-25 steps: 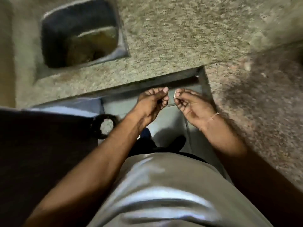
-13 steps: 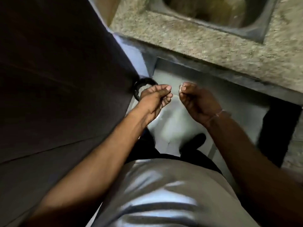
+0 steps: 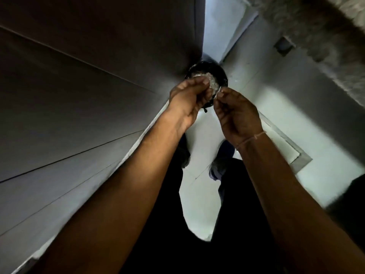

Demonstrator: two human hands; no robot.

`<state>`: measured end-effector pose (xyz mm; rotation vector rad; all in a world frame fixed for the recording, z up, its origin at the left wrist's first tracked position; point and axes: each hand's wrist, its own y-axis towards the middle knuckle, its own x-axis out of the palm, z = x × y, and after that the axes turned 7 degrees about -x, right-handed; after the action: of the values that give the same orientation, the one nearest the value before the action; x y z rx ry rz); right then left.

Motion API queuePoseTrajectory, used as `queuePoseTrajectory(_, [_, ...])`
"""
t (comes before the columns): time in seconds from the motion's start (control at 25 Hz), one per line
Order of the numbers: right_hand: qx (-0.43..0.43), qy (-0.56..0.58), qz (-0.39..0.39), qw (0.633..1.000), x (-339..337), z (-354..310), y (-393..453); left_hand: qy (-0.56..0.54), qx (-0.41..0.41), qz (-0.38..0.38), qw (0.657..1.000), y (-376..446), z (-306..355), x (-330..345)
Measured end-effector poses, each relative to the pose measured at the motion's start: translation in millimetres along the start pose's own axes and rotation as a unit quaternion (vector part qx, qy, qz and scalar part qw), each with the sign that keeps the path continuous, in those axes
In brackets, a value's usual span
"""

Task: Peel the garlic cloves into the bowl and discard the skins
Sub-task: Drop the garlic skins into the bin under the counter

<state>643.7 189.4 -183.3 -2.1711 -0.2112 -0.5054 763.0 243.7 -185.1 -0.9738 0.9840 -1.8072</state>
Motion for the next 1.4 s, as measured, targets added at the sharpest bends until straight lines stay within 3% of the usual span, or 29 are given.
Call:
queuePoseTrajectory(0.2, [-0.047,-0.098,0.023,0.994,-38.5,63.4,108.2,0.002,0.039,0.004,0.999,117.5,-46.3,-24.1])
queuePoseTrajectory(0.44, [-0.137,-0.266,0.041,0.953,-75.6,119.4,211.4,0.070,0.097,0.052,0.991,221.4,-82.2,-34.5])
queuePoseTrajectory(0.56, [-0.128,-0.279,0.023,0.951,-78.8,135.1,244.3,0.124,0.104,0.085,0.983,250.3,-84.2,-44.6])
queuePoseTrajectory(0.92, [-0.135,-0.270,0.005,0.953,-83.4,126.3,270.9,0.261,0.148,0.090,0.950,278.7,-67.6,-54.6])
queuePoseTrajectory(1.16, [-0.161,-0.313,0.011,0.936,-78.6,136.1,271.0,0.245,0.184,0.105,0.946,281.2,-75.0,-51.7])
queuePoseTrajectory(1.32, [-0.055,-0.167,0.000,0.984,-72.9,129.4,271.7,0.351,0.279,0.113,0.887,277.0,-80.8,-45.1])
queuePoseTrajectory(1.4, [-0.073,-0.213,0.003,0.974,-72.5,128.6,272.0,0.376,0.269,0.058,0.885,275.3,-84.0,-44.6])
